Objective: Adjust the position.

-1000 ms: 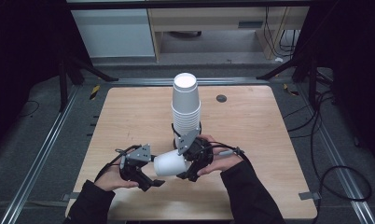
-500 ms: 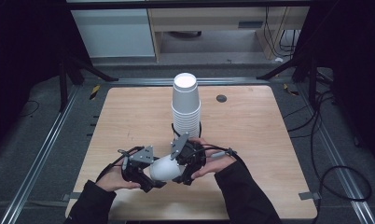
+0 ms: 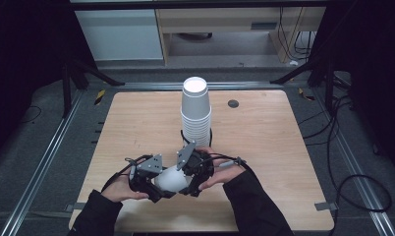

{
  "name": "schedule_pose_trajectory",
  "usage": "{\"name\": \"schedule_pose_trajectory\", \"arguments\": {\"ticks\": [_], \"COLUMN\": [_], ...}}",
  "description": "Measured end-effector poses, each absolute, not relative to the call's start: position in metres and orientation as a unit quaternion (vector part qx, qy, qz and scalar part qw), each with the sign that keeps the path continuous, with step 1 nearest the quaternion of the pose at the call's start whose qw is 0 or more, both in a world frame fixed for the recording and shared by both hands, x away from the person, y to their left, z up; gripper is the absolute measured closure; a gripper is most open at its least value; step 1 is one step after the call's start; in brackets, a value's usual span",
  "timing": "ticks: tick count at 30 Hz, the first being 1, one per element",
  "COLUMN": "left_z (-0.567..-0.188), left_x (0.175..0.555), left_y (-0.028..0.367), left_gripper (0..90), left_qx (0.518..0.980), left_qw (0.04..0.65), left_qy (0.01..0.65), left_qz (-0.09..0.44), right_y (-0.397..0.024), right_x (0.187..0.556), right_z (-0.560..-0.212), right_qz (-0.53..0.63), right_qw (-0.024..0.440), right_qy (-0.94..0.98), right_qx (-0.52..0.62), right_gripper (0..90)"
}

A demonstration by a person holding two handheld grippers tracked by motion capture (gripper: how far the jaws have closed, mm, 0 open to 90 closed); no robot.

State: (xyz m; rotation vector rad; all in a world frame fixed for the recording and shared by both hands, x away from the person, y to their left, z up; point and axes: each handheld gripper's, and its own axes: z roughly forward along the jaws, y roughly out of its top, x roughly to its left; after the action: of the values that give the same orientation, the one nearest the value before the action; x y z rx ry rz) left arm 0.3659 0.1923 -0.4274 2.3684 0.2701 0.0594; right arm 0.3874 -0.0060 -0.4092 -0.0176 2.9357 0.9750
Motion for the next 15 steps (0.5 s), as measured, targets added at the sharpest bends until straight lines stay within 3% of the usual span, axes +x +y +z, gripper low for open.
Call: {"name": "schedule_pose_trajectory", "arguments": {"ticks": [15], "left_z": [-0.4253], "left_x": [0.3654], "left_y": [0.1934], "left_gripper": [22.8], "left_qx": [0.924], "left_qw": [0.367], "left_qy": [0.103], "left_qz": [0.030], "right_y": [-0.0060], "right_x": [0.3874], "right_z": [-0.4098], "right_qz": [0.329], "right_qw": [0.030], "right_qy": [0.944], "right_qx": [-0.008], "right_gripper": [6.3]}}
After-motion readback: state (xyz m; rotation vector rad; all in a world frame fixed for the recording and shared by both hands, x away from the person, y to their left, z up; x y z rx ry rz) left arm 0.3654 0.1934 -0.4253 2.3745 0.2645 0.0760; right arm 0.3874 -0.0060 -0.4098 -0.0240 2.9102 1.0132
